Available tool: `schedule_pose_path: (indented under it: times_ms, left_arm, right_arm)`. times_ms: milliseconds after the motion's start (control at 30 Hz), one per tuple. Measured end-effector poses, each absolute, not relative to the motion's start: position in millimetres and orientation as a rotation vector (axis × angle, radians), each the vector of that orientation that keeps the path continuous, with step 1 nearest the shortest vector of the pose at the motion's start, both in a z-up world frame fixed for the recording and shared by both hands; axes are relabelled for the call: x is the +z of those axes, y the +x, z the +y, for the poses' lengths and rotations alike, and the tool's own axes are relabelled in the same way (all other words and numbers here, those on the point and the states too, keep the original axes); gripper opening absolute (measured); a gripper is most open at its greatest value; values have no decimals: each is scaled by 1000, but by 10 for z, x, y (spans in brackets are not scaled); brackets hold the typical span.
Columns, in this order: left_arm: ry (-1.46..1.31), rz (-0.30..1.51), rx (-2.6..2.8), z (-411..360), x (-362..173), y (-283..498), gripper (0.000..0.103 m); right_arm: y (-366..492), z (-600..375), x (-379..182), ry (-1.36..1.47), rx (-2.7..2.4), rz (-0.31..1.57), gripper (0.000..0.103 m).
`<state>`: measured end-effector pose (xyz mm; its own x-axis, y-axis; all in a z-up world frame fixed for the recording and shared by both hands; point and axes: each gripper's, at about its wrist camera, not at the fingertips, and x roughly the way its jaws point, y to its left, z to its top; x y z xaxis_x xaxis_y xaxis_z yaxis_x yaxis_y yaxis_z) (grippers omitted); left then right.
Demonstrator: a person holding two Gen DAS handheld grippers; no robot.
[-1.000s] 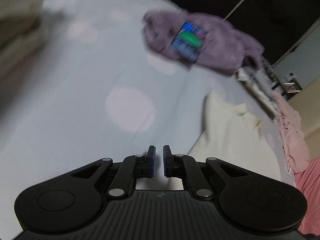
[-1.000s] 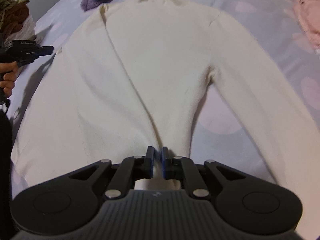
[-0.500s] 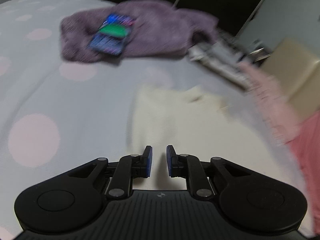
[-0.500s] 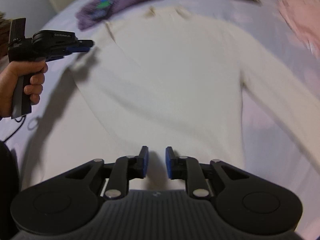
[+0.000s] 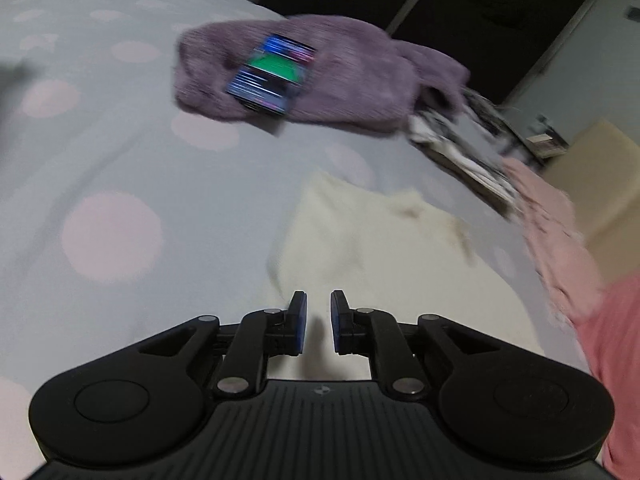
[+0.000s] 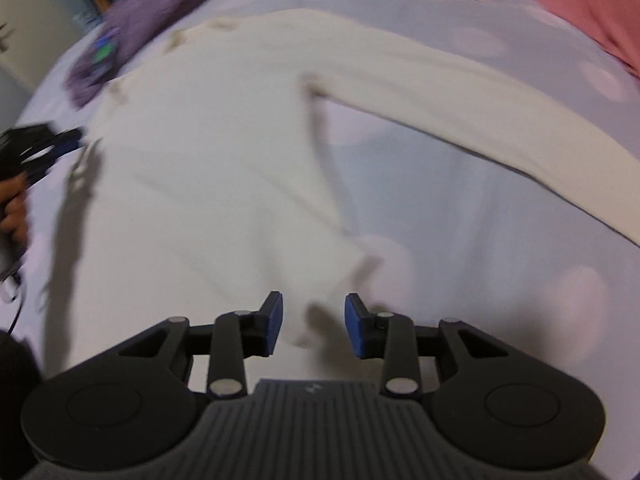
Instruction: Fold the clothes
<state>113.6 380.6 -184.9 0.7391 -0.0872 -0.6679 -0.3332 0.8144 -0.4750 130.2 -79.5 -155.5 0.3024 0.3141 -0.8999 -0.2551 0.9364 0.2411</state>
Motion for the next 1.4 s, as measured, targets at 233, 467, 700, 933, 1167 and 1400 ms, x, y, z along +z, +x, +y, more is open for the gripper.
schedule_pose_path:
  times_ms: [233, 467, 700, 933, 1167, 1400]
  left_arm:
    - [-395, 787, -92, 2801, -1687, 1038, 18]
    - [-211, 807, -341, 1766, -1625, 861, 24]
    - [-116, 1026, -334, 1252, -1972, 859, 27]
    - [-198, 1008, -274, 1348, -1844, 846, 29]
    - [-193, 1050, -218, 1392, -1843, 904, 40]
    - [-207, 1067, -193, 1423, -1853, 892, 40]
  right_arm:
    - [1290, -1443, -1554, 193, 216, 1157, 39]
    - [1184, -1804, -1558, 280, 150, 1103, 42]
    - [1142, -2242, -1524, 321, 82, 1041, 45]
    - [1298, -2807, -1571, 325, -94, 939, 52]
    - [1458, -3348, -1755, 533, -242, 887, 51]
    - [1576, -3519, -1947, 663, -331, 859, 50]
